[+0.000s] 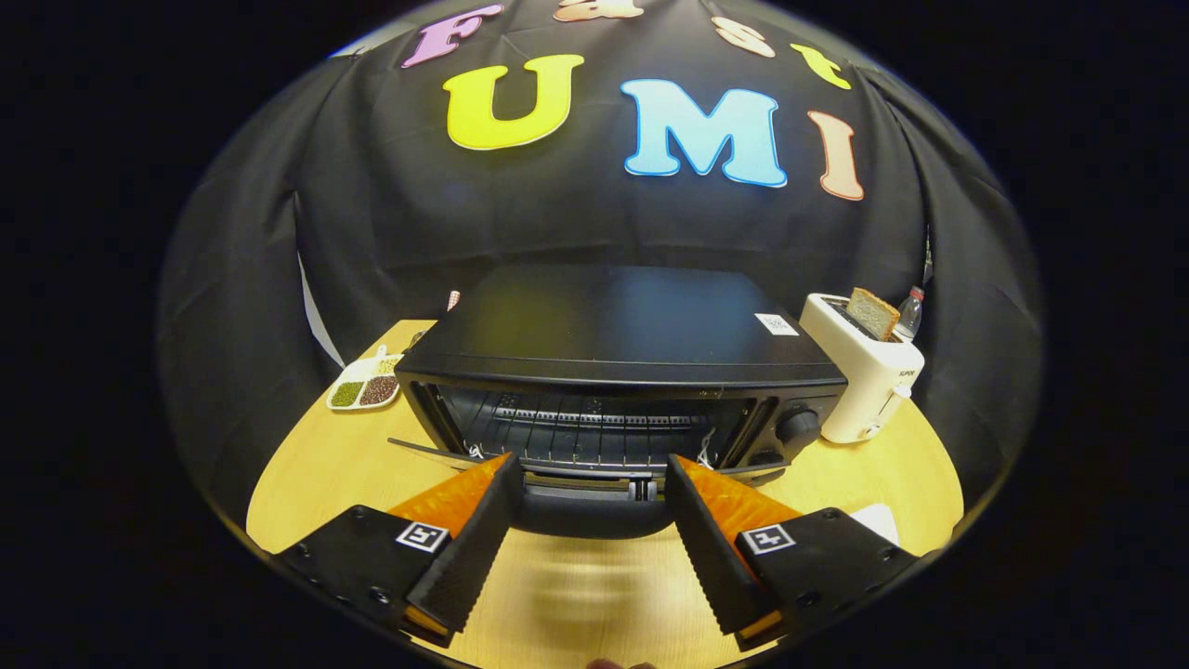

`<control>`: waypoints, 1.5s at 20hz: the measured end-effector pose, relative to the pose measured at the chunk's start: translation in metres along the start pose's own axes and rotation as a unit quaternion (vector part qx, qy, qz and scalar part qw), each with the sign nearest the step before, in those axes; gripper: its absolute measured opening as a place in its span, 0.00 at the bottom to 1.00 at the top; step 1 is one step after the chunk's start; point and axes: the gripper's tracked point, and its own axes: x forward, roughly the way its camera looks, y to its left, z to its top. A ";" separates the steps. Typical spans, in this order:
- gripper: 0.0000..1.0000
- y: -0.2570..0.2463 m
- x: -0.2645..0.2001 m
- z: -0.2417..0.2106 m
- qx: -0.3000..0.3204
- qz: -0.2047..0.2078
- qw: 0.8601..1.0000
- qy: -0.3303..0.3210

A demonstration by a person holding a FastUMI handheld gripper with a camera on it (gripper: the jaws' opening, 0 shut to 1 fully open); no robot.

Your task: Open the toaster oven, put the food inside, and close the toaster oven door.

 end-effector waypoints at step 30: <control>0.98 -0.138 -0.098 -0.116 0.001 0.016 0.990 0.143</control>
